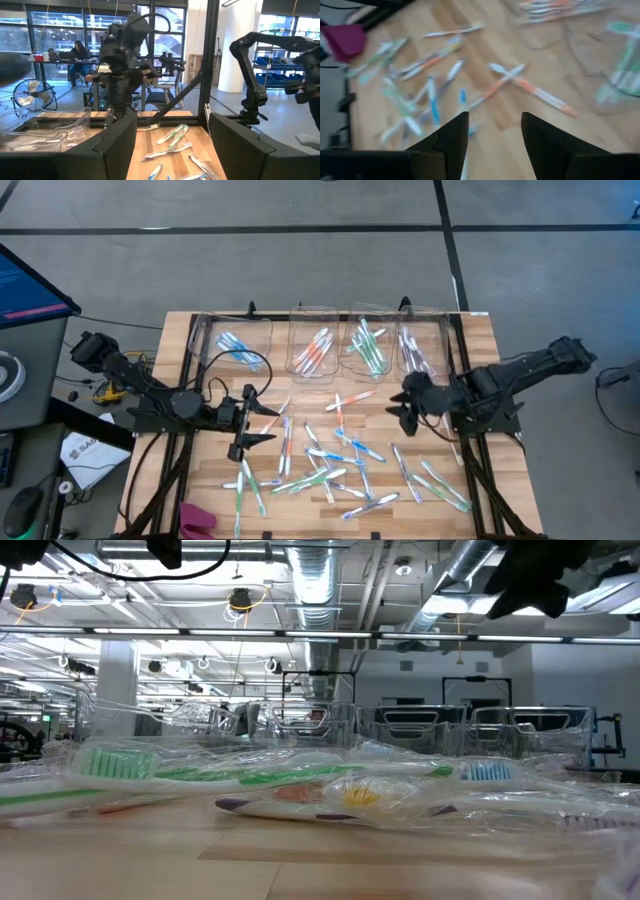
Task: Pick & Place Toothbrushes
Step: Put the violet toothbrush into the right transparent bin
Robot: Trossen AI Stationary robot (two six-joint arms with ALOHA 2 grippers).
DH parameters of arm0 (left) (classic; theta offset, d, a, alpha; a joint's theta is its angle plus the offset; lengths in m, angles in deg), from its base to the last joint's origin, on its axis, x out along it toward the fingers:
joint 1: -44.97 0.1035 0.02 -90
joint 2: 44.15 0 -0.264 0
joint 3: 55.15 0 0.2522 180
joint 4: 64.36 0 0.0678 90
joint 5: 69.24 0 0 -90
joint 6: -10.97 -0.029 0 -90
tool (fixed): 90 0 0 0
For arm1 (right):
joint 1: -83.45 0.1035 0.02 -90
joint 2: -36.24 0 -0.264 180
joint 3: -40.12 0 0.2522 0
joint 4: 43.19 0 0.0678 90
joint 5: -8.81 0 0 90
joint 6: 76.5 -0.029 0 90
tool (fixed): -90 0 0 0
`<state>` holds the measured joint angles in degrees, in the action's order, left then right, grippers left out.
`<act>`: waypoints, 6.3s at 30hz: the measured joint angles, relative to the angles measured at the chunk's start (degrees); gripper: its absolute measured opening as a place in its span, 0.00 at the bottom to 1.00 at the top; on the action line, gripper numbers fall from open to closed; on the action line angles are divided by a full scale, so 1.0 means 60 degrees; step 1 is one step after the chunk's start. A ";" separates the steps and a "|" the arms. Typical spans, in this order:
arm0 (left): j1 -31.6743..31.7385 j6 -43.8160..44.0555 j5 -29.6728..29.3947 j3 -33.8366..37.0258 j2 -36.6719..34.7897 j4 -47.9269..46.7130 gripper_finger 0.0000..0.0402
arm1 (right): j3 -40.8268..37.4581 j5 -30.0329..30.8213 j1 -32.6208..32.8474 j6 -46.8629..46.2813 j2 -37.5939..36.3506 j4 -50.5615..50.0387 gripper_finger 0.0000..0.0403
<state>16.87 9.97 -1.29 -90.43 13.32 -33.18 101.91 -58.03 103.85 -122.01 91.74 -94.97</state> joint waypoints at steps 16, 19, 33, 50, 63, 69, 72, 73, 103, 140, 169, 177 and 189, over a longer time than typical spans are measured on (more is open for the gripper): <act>-0.0003 0.0437 0.0000 0.0000 0.0000 -0.0044 0.60 | 0.0000 0.1158 0.1739 -0.1189 0.0688 0.0065 0.44; -0.0003 0.0433 0.0000 0.0000 0.0000 -0.0105 0.60 | 0.0000 0.1158 0.1884 -0.1514 0.1093 0.0145 0.44; -0.0001 0.0430 0.0000 0.0000 0.0004 -0.0154 0.60 | 0.0000 0.0764 0.2295 -0.2429 0.1745 0.0131 0.44; 0.0000 -0.0054 0.0000 -0.0003 0.0004 -0.0173 0.60 | 0.0000 0.0627 0.2731 -0.4498 0.1741 -0.1113 0.44; -0.0002 -0.0080 -0.0002 -0.0002 0.0002 -0.0187 0.60 | 0.0000 0.0652 0.3797 -0.4311 0.2181 -0.0992 0.44; 0.0000 -0.0051 -0.0004 -0.0004 0.0004 -0.0210 0.60 | 0.0000 0.0652 0.3836 -0.3406 0.2703 -0.0243 0.44; 0.0000 -0.0047 -0.0002 0.0000 0.0004 -0.0210 0.60 | 0.0000 0.0583 0.3791 -0.3411 0.2975 -0.0322 0.43; 0.0000 -0.0047 0.0000 -0.0001 0.0003 -0.0210 0.60 | 0.0000 0.0435 0.3734 -0.3411 0.3052 -0.0338 0.43; -0.0003 -0.0040 -0.0004 -0.0003 0.0004 -0.0294 0.60 | 0.0000 -0.3126 0.2124 -0.4671 0.5158 -0.0594 0.26; -0.0001 -0.0040 -0.0001 -0.0004 0.0004 -0.0406 0.60 | 0.0000 -0.3118 0.2150 -0.4852 0.5176 -0.0441 0.46; -0.0004 -0.0040 -0.0004 -0.0004 0.0003 -0.0493 0.60 | 0.0109 -0.3406 0.1883 -0.4594 0.6805 -0.0514 0.23; -0.0004 -0.0040 -0.0004 -0.0004 0.0004 -0.0501 0.60 | 0.0215 -0.3396 0.1807 -0.4156 0.6817 -0.0563 0.05; -0.0004 -0.0036 -0.0004 0.0000 0.0002 -0.0497 0.60 | 0.3573 -0.2254 0.1651 -0.3018 0.6859 -0.5560 0.02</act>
<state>16.85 9.75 -1.31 -90.43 13.34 -36.17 123.34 -71.55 113.76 -140.12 132.90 -128.33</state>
